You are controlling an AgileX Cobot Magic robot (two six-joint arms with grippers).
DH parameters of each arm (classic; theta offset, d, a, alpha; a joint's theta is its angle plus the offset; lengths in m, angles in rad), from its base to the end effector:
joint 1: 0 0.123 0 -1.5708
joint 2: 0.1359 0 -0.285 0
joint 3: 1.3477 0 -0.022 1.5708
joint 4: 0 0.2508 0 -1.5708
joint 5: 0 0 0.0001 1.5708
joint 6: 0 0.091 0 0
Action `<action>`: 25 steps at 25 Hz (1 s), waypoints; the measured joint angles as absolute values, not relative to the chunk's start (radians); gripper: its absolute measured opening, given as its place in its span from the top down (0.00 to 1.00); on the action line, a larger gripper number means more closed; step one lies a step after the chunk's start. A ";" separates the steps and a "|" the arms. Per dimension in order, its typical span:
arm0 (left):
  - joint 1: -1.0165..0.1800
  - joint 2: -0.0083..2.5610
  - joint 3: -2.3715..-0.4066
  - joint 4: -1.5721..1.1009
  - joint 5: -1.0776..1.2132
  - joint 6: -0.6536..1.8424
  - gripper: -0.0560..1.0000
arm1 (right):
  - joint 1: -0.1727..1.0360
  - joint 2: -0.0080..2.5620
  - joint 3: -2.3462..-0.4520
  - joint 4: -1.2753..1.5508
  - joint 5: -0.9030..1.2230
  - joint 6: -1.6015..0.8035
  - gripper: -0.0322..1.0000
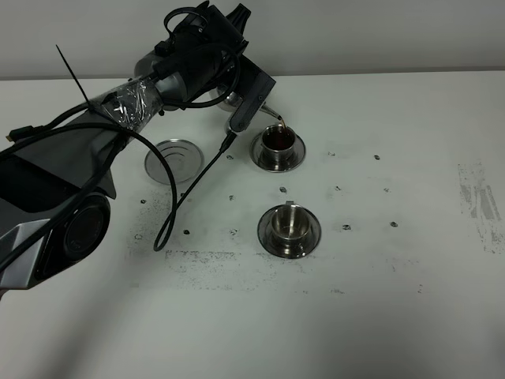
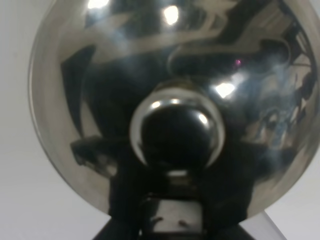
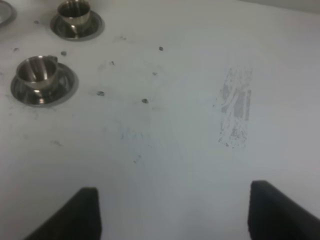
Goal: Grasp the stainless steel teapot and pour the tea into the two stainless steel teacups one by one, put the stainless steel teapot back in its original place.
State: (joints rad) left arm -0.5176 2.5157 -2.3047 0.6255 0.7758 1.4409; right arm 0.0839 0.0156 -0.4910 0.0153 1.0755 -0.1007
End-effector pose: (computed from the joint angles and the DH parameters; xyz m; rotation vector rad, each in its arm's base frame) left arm 0.5061 -0.2452 0.1887 2.3510 1.1092 1.1056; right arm -0.0022 0.0010 0.2737 -0.1927 2.0747 0.0082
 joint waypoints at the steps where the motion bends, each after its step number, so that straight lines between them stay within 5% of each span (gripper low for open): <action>1: -0.518 2.516 -2.305 0.626 0.776 1.441 0.78 | 0.084 0.016 -0.491 0.015 1.075 -0.101 0.40; 25: -0.518 2.444 -2.304 0.535 0.918 1.177 0.78 | 0.084 0.016 -0.491 0.015 1.075 -0.101 0.40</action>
